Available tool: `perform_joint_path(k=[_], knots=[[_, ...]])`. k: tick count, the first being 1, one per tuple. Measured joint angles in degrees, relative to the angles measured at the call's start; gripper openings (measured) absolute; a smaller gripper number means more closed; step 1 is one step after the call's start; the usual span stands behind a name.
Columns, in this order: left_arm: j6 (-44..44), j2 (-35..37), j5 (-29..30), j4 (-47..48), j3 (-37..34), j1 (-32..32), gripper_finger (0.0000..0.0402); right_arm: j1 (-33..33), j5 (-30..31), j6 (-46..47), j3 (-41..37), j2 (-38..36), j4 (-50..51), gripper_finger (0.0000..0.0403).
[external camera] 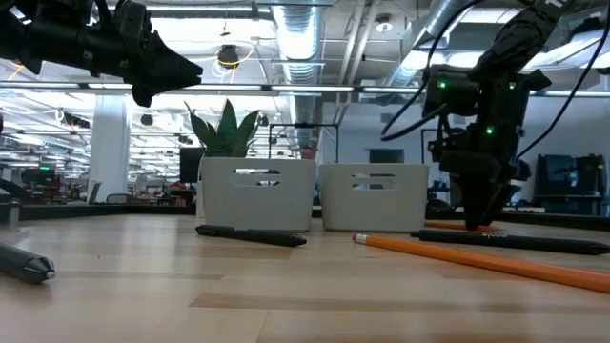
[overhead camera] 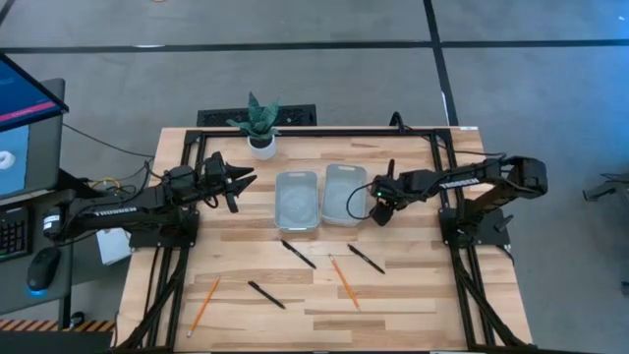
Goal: Sort pens & pencils
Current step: Put the top right orange pencil into the right gray bin
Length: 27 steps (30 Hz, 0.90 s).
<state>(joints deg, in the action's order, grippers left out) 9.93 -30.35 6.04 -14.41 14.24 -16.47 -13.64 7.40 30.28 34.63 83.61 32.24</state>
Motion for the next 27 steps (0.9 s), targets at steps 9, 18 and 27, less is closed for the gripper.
perform_joint_path(k=[9, 18, 27], knots=[[0.0, 0.0, 0.0, 0.0, 0.0, 0.0, 0.0115, -1.3, 3.1, 4.3, 0.0, -0.2, 2.3, 0.0249], [0.0, 0.0, 0.0, 0.0, 0.0, 0.0, 0.0115, -2.9, 3.7, 7.3, 0.0, -0.2, 3.7, 0.0249], [0.0, 0.0, 0.0, 0.0, 0.0, 0.0, 0.0115, -4.6, 1.2, 7.0, 0.0, -0.2, 3.5, 0.0249]])
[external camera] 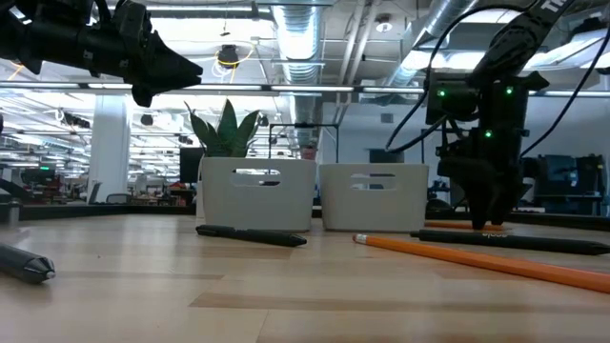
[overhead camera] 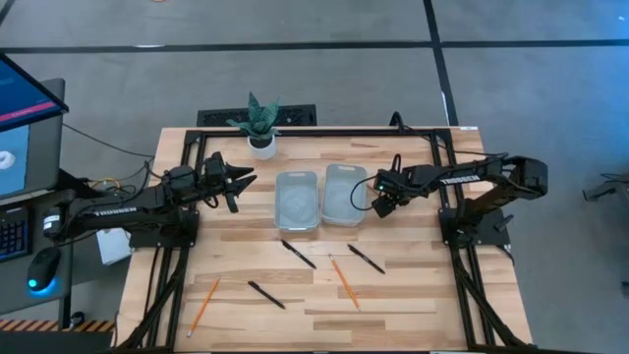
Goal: Sort pens & pencils
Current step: Put the top right orange pencil into the right gray bin
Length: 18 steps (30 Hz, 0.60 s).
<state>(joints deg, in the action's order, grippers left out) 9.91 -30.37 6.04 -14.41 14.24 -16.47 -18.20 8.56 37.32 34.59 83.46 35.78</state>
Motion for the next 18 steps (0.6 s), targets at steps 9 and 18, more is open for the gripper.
perform_joint_path(k=[9, 18], knots=[[0.0, 0.0, 0.0, 0.0, 0.0, 0.0, 0.0115, 0.0, -0.6, -1.2, 0.0, 0.0, -0.3, 0.0249], [0.0, 0.0, 0.0, 0.0, 0.0, 0.0, 0.0115, -0.2, -4.7, -6.8, -0.1, 0.0, -2.3, 0.0249]])
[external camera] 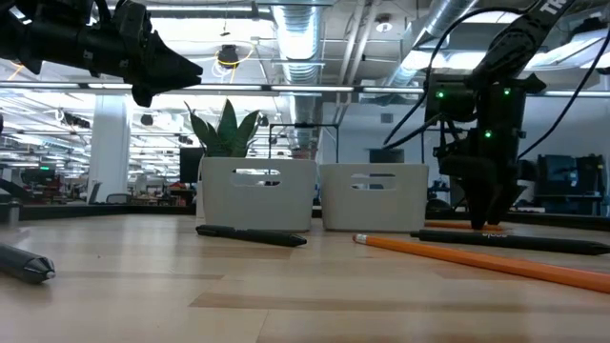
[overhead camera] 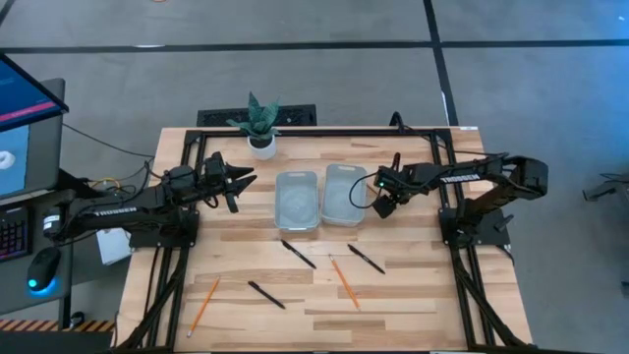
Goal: Sort pens & pencils
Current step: Put the top right orange pencil into the right gray bin
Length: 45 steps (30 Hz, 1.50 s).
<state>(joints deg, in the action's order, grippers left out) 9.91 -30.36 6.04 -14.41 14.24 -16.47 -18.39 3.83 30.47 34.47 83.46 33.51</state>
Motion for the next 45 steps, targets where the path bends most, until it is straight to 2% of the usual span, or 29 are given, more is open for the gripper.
perform_joint_path(k=[10, 25, 45], knots=[[0.0, 0.0, 0.0, 0.0, 0.0, 0.0, 0.0115, -1.0, -1.6, -4.0, 0.0, 0.0, -0.3, 0.0241], [0.0, 0.0, 0.0, 0.0, 0.0, 0.0, 0.0115, -1.6, -2.7, -5.7, 0.1, 0.0, -0.3, 0.0138], [0.0, 0.0, 0.0, 0.0, 0.0, 0.0, 0.0115, -1.6, -2.9, -5.5, 0.1, 0.0, -0.2, 0.0068]])
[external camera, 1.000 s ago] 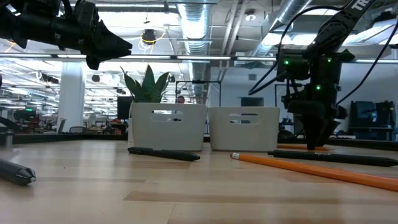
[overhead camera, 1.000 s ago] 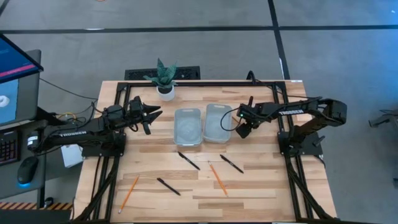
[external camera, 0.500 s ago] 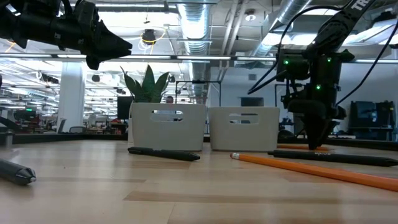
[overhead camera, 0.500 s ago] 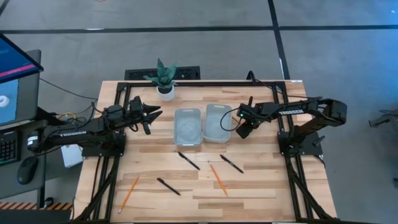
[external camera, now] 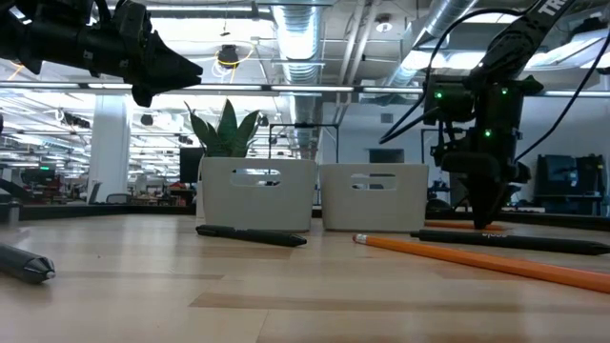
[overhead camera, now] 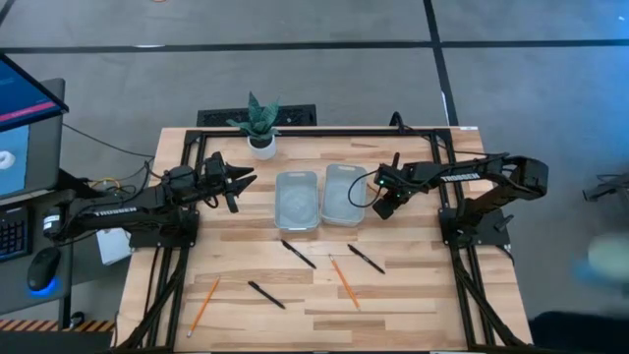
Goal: Sort pens & pencils
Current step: Put the top right orange pencil into the right gray bin
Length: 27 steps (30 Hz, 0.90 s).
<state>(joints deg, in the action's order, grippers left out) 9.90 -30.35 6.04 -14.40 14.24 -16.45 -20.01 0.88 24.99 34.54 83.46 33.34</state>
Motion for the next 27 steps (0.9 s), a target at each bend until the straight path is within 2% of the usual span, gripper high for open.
perform_joint_path(k=[6, 16, 27], knots=[[0.0, 0.0, 0.0, 0.0, 0.0, 0.0, 0.0115, 0.0, 0.0, 0.0, 0.0, 0.0, 0.0, 0.0052], [0.0, 0.0, 0.0, 0.0, 0.0, 0.0, 0.0115, 0.0, 0.2, 0.0, 0.1, 0.0, -0.2, 0.0051], [0.0, 0.0, 0.0, 0.3, 0.0, 0.0, 0.0115, 0.0, -0.1, -1.5, 5.0, 0.5, 6.2, 0.0051]])
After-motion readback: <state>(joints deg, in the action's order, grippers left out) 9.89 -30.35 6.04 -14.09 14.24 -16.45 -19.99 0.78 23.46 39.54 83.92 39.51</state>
